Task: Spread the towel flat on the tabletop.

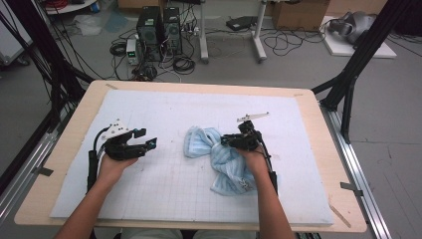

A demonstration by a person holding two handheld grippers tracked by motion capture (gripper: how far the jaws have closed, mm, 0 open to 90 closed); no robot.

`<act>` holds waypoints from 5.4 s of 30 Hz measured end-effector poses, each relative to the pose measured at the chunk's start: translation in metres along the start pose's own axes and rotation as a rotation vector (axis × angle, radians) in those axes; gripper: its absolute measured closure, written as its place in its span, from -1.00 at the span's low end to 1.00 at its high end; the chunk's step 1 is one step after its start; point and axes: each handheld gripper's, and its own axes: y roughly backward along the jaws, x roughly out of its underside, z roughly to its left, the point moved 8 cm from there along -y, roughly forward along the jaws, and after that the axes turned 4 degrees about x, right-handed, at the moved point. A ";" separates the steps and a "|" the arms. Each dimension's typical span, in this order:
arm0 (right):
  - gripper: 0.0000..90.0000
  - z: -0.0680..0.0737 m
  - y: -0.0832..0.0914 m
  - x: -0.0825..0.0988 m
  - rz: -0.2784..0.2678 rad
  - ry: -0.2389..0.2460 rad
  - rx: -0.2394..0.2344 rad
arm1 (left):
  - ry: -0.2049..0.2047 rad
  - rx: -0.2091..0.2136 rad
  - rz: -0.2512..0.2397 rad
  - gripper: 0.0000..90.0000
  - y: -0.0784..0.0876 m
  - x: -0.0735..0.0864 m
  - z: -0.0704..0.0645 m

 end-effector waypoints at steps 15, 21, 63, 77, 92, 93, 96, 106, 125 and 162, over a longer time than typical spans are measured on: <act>0.81 0.017 0.038 -0.066 -0.253 0.188 0.327 | 0.045 -0.078 -0.061 -0.15 0.032 0.004 0.029; 0.79 -0.002 0.064 -0.078 -0.310 0.172 0.441 | 0.042 -0.067 -0.059 -0.15 0.029 0.004 0.026; 0.85 0.011 0.029 0.048 0.050 0.200 0.104 | 0.094 0.046 -0.077 -0.13 -0.011 -0.003 -0.008; 0.17 0.025 0.076 0.052 -0.077 0.154 -0.036 | 0.112 0.152 -0.018 -0.27 -0.075 -0.013 -0.056; 0.02 -0.013 0.091 0.063 -0.140 0.064 0.136 | 0.090 0.038 0.133 0.96 -0.126 0.007 -0.059; 0.02 -0.012 0.089 0.063 -0.135 0.063 0.135 | 0.095 0.023 0.132 0.97 -0.124 0.006 -0.052; 0.02 -0.012 0.085 0.060 -0.133 0.067 0.139 | 0.100 -0.014 0.109 0.97 -0.113 0.000 -0.035; 0.02 -0.023 0.067 0.038 -0.129 0.022 0.207 | 0.109 -0.139 0.088 0.97 -0.073 -0.004 0.017; 0.97 -0.016 -0.012 0.028 0.054 0.170 0.250 | 0.160 -0.213 -0.022 0.97 -0.060 -0.010 0.058; -0.17 -0.033 0.100 0.079 -0.204 -0.055 0.479 | 0.089 0.113 0.070 -0.01 -0.056 0.019 -0.070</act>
